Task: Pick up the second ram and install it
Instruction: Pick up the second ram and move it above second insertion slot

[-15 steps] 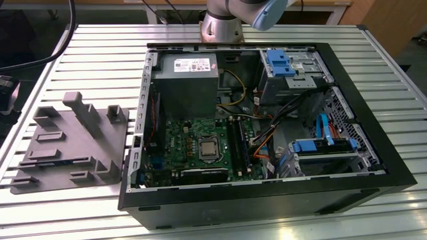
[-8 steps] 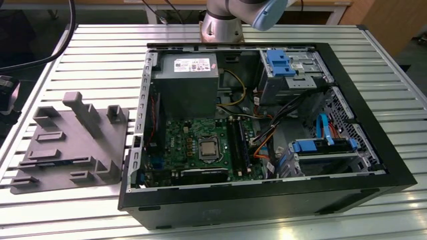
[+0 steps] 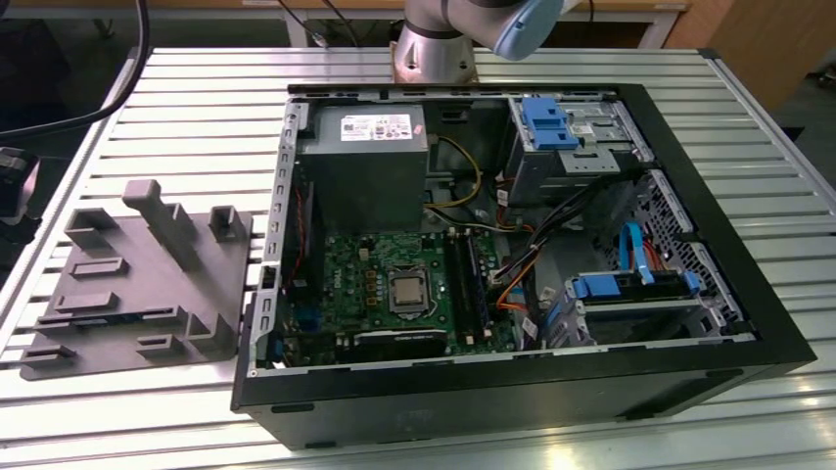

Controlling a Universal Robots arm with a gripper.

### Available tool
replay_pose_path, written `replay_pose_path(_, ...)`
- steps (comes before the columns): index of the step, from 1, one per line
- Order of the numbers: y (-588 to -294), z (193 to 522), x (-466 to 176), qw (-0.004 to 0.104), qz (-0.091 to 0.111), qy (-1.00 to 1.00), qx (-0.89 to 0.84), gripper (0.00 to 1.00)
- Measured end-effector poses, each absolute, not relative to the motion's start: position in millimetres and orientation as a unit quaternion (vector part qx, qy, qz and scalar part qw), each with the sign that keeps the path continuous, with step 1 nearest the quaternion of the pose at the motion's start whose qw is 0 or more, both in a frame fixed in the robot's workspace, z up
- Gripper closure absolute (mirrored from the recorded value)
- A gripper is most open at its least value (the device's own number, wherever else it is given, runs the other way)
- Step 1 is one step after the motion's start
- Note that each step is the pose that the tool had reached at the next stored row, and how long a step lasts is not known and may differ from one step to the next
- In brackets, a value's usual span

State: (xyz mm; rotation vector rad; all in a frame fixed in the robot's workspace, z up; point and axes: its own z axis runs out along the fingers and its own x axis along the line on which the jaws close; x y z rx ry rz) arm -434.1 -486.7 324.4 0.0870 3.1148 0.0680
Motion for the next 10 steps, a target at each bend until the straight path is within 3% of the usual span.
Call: replay_pose_path(10,-486.7,324.4,-434.0,0.011,0.022,1.000,-0.018,0.89)
